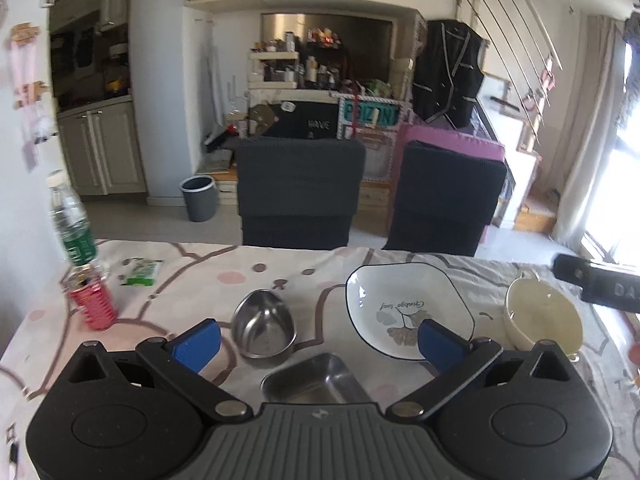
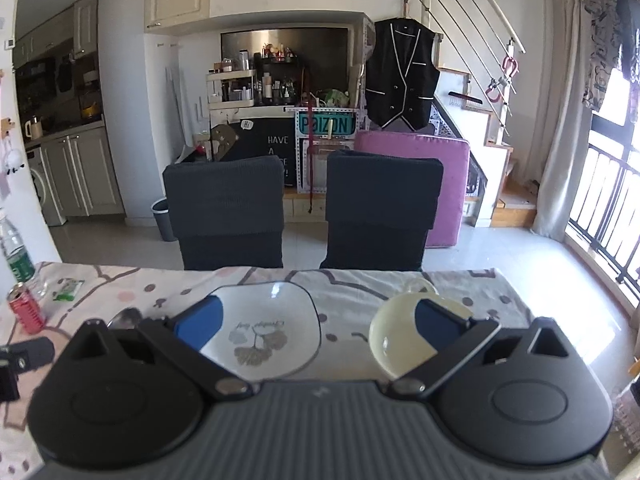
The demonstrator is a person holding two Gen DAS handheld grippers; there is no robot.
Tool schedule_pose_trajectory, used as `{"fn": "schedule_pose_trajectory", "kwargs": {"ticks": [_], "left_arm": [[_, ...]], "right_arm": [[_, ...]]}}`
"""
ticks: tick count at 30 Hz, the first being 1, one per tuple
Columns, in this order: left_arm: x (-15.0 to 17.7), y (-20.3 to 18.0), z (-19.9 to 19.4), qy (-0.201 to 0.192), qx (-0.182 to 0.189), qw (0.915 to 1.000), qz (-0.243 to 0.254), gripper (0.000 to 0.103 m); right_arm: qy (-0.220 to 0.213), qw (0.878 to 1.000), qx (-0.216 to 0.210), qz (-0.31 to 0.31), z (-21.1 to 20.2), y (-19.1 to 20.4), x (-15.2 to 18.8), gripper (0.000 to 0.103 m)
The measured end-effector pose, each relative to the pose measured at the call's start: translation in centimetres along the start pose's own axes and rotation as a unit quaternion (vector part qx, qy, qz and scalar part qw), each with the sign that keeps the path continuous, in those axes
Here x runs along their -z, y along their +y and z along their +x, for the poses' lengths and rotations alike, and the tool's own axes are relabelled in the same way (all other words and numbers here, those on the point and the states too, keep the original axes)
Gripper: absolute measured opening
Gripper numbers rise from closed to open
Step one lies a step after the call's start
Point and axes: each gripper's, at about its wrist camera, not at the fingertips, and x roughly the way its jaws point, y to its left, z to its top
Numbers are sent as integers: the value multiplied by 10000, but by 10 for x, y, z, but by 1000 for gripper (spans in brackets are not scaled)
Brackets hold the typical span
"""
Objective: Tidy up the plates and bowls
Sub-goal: 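Move both grippers toward the rim of the white ginkgo-leaf plate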
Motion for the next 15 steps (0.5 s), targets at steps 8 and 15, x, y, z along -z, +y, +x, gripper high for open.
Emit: {"fn": "schedule_pose_trajectory", "kwargs": {"ticks": [8,15], "left_arm": [[-8,-7,81,192,54,9998,32,103],[-3,-16,144,431,113,9990,-17,103]], "right_arm": [[183,9997,-145,72,88,9,-6,103],[327,9991,-266,56,155,5,-3,103]]}}
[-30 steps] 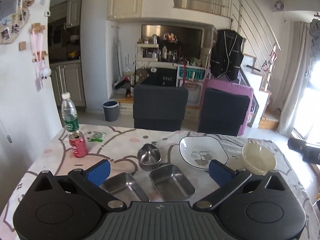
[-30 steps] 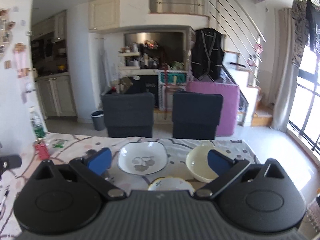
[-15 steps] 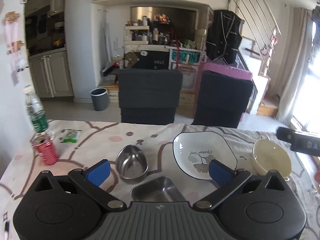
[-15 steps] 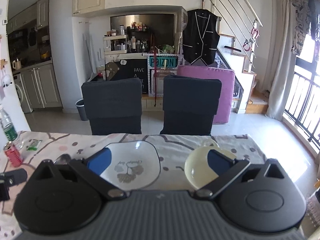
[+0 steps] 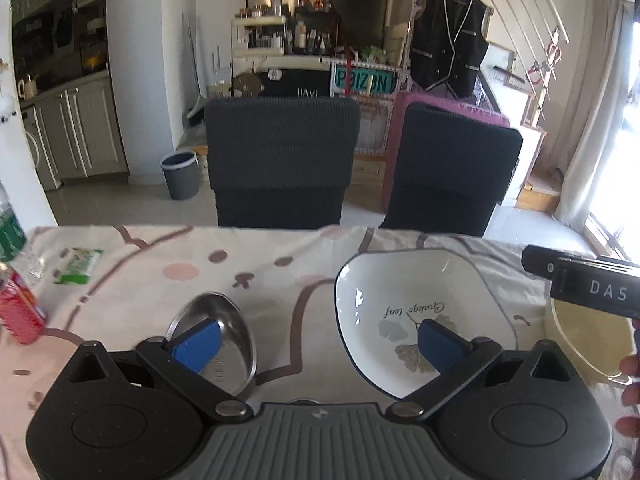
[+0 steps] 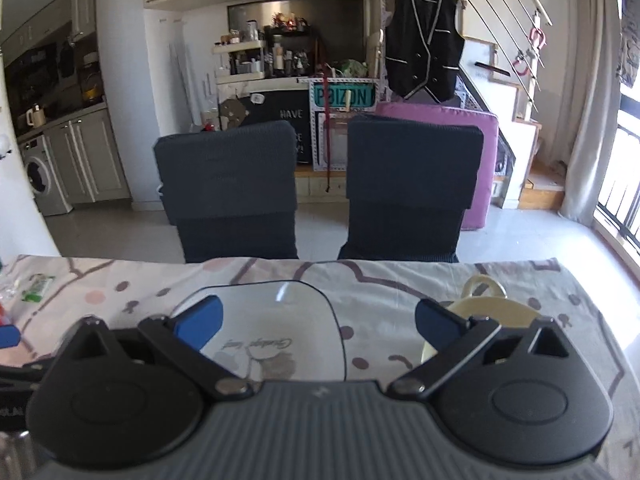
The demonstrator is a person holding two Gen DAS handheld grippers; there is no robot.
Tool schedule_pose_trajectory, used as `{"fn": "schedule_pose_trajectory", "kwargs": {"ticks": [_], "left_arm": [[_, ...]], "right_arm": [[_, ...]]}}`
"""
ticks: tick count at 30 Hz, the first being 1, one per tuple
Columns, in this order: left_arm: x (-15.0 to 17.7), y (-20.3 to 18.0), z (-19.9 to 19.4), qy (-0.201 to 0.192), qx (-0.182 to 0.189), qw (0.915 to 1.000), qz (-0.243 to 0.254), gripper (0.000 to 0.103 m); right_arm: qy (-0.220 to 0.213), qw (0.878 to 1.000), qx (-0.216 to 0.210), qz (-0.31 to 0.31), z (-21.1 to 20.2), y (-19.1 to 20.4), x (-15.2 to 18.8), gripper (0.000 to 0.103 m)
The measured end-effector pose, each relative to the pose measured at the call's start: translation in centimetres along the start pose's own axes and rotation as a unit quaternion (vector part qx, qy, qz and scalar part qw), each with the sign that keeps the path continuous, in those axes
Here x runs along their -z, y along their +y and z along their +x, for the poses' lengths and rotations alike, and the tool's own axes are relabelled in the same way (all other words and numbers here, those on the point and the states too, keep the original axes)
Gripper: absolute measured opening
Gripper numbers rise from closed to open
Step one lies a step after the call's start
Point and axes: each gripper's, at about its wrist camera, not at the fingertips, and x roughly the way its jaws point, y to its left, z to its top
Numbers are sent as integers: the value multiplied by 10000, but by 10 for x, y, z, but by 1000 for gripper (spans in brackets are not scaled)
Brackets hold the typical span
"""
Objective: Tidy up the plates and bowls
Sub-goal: 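Move both grippers toward the rim of the white ginkgo-leaf plate, then close the right gripper on the plate rim while the left gripper closes on the opposite rim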
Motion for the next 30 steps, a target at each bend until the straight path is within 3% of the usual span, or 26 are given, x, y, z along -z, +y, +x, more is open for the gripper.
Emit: {"fn": "schedule_pose_trajectory", "kwargs": {"ticks": [2,9,14,16,19,23,26,30], "left_arm": [[1,2,16,121,34,9999,-54,103],[2,12,49,301,57,9983,-496,103],[-5,12,55,247,317,9969,-669,103],[-7,11,57,201,527,9964,-628,103],[-6,8,61,144,773,9951,-598,103],[-5,9,68,111,1271,9897,-646,103],[-5,15,71,183,1389,9848,-1026,103],[-9,23,73,150,1510,9819,-1133,103]], "right_arm": [[-46,9999,-110,47,18,-5,5,103],[638,9965,-467,273,68,-25,23,99],[920,9892,-626,958,91,-44,20,58],[994,9871,-585,1112,95,-49,25,46],[1003,9883,-334,1098,101,-49,30,35],[1163,9855,-517,1120,103,-49,37,7],[1130,9890,-463,835,96,-42,38,5],[1109,9889,-476,864,81,-43,43,3]]}}
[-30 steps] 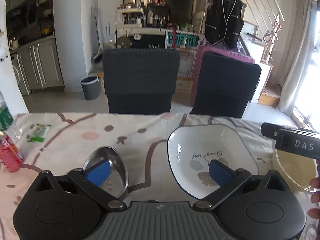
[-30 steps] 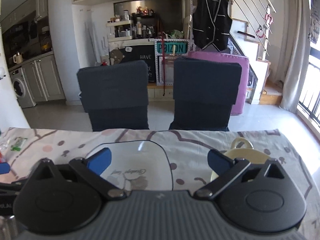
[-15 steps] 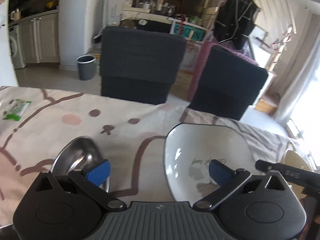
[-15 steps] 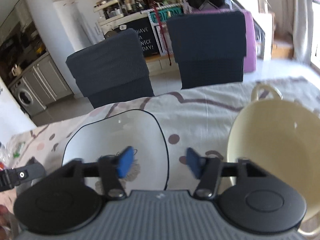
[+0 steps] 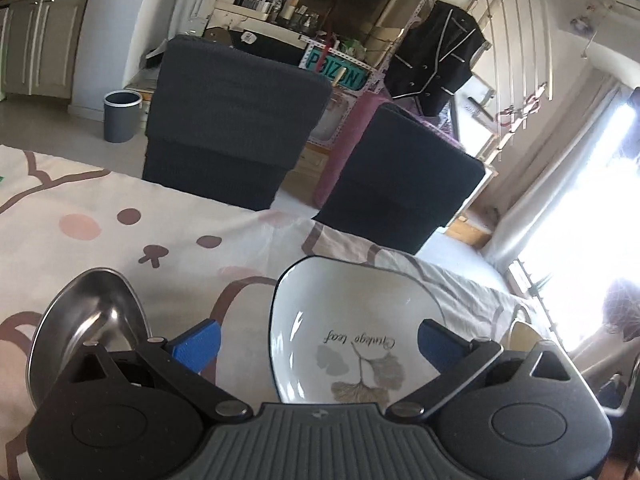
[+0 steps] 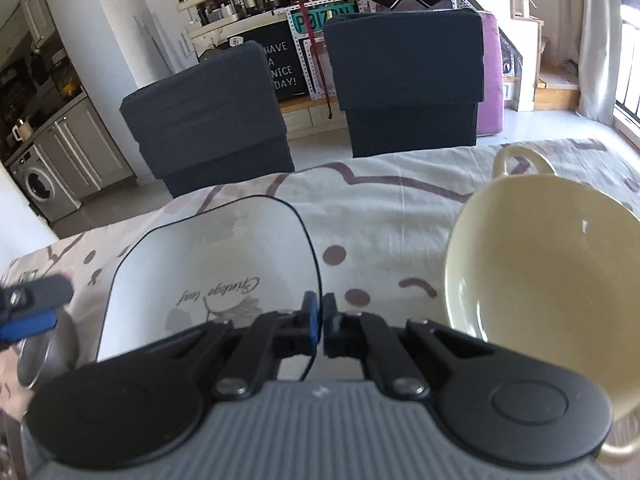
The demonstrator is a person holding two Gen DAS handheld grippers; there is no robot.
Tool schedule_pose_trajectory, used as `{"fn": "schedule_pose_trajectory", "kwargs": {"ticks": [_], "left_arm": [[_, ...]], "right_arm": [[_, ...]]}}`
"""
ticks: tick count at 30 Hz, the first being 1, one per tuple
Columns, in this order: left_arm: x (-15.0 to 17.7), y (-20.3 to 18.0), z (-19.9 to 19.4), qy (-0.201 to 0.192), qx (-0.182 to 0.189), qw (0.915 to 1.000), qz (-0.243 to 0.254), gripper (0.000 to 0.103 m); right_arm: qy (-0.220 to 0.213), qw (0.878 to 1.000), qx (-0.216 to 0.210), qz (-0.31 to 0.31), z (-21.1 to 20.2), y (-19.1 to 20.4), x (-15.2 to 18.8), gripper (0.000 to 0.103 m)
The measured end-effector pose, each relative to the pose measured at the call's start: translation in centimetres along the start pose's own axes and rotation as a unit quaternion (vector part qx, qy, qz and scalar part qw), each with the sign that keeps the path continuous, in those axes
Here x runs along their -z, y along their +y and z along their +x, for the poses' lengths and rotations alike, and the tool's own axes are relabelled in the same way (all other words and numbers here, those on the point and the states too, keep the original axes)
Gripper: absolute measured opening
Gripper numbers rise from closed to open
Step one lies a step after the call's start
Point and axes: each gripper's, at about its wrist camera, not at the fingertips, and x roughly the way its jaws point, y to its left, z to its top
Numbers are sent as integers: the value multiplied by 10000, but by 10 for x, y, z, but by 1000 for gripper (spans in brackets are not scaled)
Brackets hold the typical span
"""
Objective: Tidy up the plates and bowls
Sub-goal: 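Close the right gripper on the plate rim while the left gripper closes on the opposite rim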
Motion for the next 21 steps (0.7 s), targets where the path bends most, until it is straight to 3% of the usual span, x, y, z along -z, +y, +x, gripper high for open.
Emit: {"fn": "schedule_pose_trajectory", "kwargs": {"ticks": [2,4,6,16,18,21], "left_arm": [[-3,5,0,18,91,9999,-139,101],[-6,10,3,95,140,9996,-240,93],[-8,12,7,182,96,9996,-178,77],[-4,21,32,575,-269,9974,333,35],[-2,22,38,653,-294,9964,461,21],[1,25,43,647,-277,9965,457,17]], "right_arm": [[94,9999,-57,-131,-6,3,5,3],[206,9992,-147,-305,-9,6,8,3],[240,9988,-166,-382,-11,8,8,3],[159,9991,-368,121,17,5,-8,7],[109,9992,-341,169,23,6,-8,7],[114,9989,-359,287,30,6,-8,7]]}}
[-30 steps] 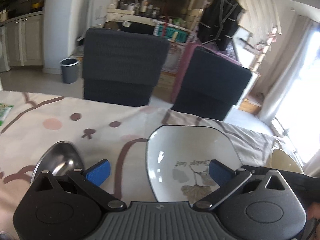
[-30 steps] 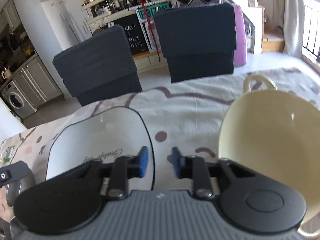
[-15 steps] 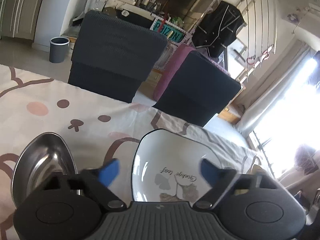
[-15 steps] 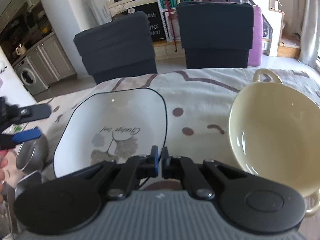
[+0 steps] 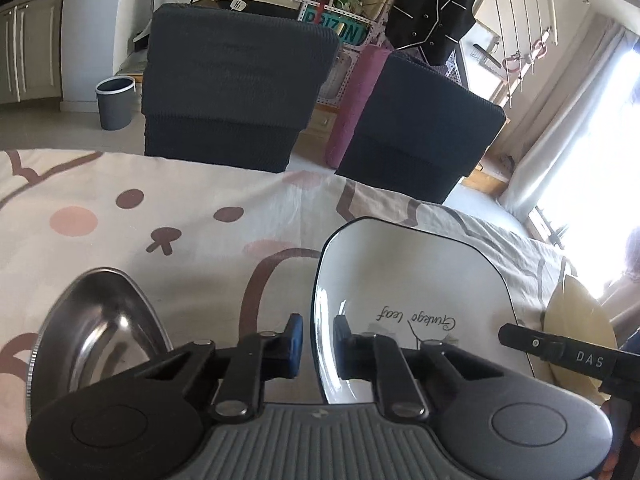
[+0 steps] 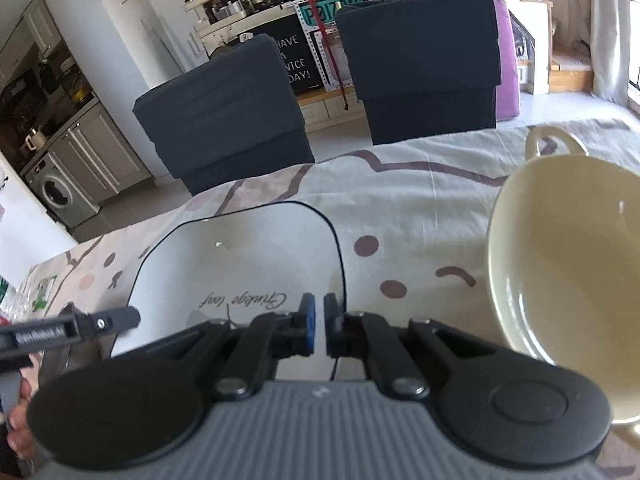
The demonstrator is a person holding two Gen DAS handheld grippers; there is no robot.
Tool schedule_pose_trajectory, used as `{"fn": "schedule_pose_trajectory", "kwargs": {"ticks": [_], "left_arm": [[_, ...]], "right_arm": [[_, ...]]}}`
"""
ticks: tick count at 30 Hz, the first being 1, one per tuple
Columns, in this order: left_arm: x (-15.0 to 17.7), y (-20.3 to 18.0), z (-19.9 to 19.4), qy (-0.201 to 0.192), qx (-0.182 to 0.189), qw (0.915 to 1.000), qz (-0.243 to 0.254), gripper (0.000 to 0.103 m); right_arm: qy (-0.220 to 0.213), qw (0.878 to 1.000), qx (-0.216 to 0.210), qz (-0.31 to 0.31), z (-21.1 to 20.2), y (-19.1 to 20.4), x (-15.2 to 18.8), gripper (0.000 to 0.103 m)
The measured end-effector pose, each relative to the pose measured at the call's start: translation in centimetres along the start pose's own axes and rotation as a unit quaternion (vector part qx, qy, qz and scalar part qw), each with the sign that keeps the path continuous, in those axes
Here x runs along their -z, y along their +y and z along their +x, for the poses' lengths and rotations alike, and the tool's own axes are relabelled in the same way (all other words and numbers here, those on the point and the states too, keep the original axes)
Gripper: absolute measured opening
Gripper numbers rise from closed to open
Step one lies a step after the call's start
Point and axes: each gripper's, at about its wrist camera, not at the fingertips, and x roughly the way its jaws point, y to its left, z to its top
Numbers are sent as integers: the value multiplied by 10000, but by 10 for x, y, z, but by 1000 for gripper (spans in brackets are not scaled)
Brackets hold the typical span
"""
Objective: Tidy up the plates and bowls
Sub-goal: 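Close the right gripper on the plate rim while the left gripper closes on the opposite rim, then lift the white plate with both grippers and carry it toward the steel trays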
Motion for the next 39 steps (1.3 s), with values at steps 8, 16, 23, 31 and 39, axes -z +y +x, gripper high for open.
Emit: {"fn": "schedule_pose_trajectory", "kwargs": {"ticks": [8,16,23,31,39], "left_arm": [[-1,8,8,23,87,9999,-116,16],[-2,4,10,34,109,9999,-11,8],[-2,4,11,12,137,9999,21,9],[3,-6,-2,-409,-30,9985,355,9],[-2,-17,-65,-770,130,9963,359,9]], "right_arm": [[-273,9996,22,116,-7,-8,-8,12],[126,9998,108,126,10,-16,-3,21],[168,9998,-14,146,18,-14,1,14],[-158,9992,-5,-360,7,-5,10,13],[-573,9957,-106,-716,-43,14,5,13]]}}
